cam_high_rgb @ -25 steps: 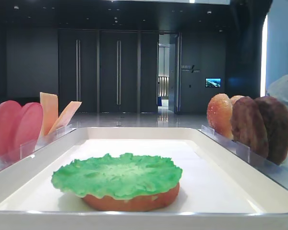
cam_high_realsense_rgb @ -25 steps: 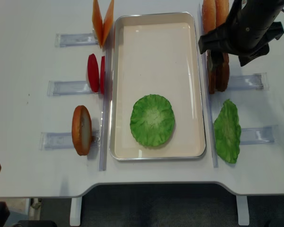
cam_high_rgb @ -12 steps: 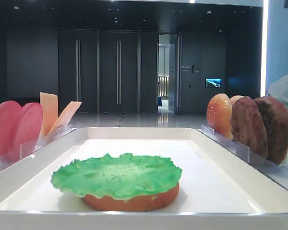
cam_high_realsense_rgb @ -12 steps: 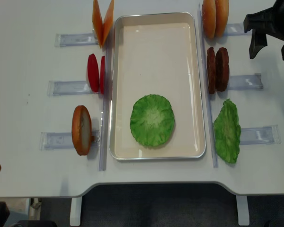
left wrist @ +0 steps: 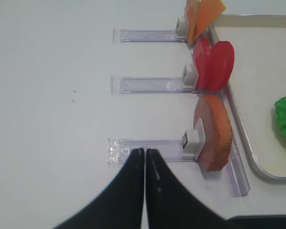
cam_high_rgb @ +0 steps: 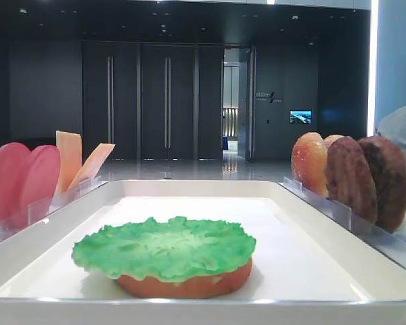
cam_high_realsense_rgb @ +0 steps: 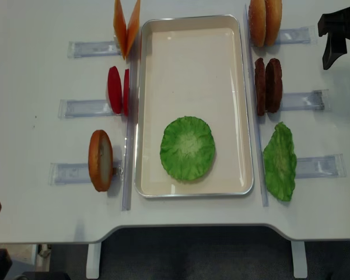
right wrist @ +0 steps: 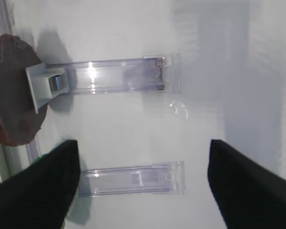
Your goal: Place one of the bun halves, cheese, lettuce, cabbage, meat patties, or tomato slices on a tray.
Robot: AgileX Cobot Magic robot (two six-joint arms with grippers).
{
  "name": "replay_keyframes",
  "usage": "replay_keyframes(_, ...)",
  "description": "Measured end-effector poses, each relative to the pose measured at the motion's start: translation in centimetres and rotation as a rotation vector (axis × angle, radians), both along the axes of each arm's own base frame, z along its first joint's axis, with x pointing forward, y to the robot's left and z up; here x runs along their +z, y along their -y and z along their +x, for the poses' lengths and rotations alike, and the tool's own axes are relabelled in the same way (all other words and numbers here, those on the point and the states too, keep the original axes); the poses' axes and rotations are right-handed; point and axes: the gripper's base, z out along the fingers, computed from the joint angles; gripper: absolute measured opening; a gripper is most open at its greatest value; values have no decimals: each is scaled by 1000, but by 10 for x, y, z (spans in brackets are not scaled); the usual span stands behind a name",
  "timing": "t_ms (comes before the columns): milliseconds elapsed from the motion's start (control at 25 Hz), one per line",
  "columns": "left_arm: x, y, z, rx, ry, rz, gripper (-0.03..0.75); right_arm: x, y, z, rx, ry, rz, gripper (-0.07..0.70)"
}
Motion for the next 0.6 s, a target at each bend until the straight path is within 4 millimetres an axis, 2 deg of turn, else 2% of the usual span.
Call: replay_keyframes(600, 0, 0, 0, 0, 0, 0, 0, 0, 0, 0, 15, 0, -2, 537)
